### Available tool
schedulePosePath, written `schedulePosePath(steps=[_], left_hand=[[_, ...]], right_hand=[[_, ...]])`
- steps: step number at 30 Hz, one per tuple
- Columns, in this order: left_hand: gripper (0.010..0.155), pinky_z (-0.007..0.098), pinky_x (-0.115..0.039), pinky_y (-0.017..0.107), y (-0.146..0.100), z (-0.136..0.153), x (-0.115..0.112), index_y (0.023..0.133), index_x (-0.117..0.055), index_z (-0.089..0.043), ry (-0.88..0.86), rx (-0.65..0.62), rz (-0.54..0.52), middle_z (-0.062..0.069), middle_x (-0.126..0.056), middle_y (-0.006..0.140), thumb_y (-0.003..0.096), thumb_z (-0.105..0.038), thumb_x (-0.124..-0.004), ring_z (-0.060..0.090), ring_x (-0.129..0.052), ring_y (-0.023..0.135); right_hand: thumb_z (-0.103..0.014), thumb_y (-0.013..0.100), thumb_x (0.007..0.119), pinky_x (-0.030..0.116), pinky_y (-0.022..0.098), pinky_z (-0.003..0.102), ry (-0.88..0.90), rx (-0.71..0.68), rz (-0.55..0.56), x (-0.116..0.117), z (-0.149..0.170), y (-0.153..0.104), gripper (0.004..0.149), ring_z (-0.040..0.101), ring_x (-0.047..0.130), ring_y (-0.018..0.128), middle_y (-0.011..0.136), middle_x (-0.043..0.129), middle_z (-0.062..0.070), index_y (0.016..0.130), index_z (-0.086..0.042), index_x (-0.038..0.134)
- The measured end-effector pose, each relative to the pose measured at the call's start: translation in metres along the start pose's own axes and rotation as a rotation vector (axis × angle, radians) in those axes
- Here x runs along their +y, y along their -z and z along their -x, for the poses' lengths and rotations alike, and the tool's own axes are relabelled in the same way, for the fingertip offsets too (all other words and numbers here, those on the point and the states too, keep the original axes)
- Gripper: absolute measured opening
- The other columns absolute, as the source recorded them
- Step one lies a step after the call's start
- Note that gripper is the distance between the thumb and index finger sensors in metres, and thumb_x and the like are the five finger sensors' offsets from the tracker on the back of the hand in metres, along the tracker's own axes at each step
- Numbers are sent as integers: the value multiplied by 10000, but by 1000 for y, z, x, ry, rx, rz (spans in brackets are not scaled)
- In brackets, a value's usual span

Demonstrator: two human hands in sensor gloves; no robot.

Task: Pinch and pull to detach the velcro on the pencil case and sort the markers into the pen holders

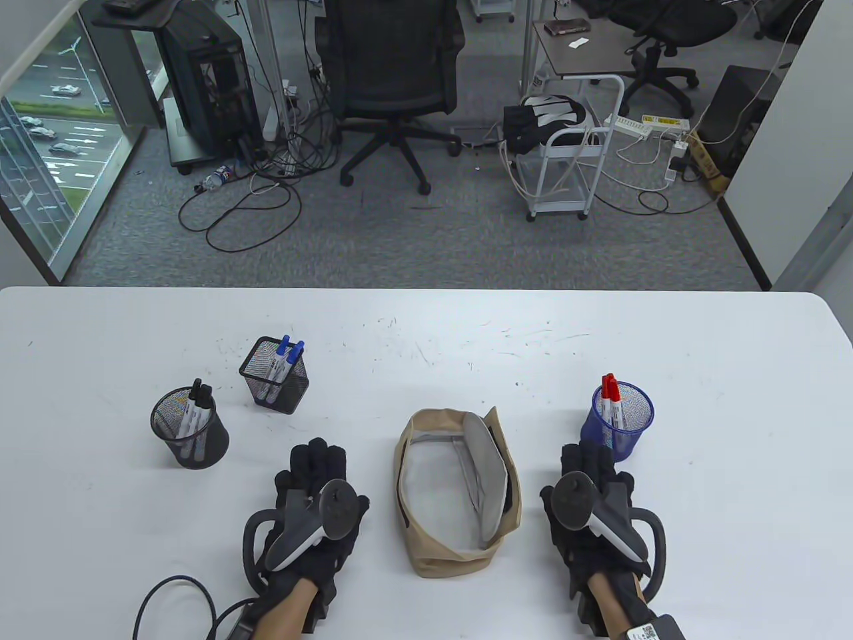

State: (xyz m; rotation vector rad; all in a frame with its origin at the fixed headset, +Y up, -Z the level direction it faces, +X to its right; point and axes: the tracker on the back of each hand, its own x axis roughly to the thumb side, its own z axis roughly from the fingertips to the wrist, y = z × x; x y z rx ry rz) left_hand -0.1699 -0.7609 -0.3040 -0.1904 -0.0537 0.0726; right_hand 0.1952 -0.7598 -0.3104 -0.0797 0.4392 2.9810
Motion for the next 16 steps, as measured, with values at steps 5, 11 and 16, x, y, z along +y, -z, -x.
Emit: schedulePosePath(steps=[5,11,16], left_hand=[[838,573,-216,754,0,0,0,1197,-151,-174,6,1,-5,112,-79,1243,505,-558,-428,392,-71,1082],[838,575,-218,753,0,2,-2,1198,-156,-171,12,15,-8,114,-85,1243,502,-558,-418,394,-74,1082],[838,577,-220,751,0,3,-2,1198,-161,-169,14,21,-7,118,-88,1243,502,-558,-420,399,-78,1080]], right_hand=[[-475,523,437,204,712,590,41,9,12,-4,7,-1,718,356,90,1057,1170,74,112,1104,-182,133],[-474,523,438,200,710,592,49,5,13,-4,8,-2,720,357,88,1055,1168,71,113,1103,-179,130],[-473,524,439,197,707,595,41,0,5,-3,5,-1,720,358,85,1055,1168,71,116,1103,-177,128]])
